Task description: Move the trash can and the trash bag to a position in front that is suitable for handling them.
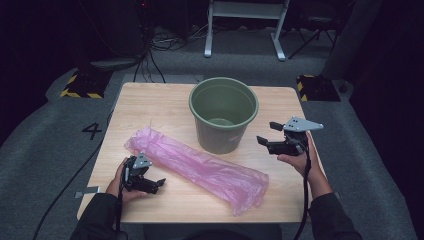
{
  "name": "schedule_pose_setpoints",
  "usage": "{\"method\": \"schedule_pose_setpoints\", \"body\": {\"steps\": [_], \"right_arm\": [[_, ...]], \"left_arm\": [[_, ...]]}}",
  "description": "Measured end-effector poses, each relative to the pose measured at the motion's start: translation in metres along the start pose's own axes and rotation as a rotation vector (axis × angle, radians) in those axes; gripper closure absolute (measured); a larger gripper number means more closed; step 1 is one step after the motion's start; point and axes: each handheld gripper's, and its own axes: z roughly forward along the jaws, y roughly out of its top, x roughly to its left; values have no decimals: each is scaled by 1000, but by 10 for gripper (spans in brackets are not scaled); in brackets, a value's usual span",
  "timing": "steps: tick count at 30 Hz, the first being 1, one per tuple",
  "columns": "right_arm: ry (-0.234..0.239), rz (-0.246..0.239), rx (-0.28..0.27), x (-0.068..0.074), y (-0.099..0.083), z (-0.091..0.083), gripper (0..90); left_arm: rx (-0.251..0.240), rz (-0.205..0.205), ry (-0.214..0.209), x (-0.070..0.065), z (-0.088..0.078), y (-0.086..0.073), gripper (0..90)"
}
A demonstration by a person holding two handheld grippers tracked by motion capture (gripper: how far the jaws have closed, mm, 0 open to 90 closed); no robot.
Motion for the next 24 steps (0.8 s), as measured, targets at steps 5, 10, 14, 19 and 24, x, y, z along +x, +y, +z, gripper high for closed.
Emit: {"method": "schedule_pose_setpoints", "body": {"steps": [5,10,14,19,24], "right_arm": [[8,-19,-10,5,9,2,251],[-12,-58,-24,13,20,1,255],[-10,-66,-31,15,24,0,255],[-11,-81,-50,18,34,-4,256],[-6,-95,-69,21,44,-6,257]], "left_arm": [[0,0,0,0,0,0,1],[0,0,0,0,0,0,1],[0,0,0,0,0,0,1],[0,1,0,0,0,0,1],[0,0,0,0,0,0,1]]}}
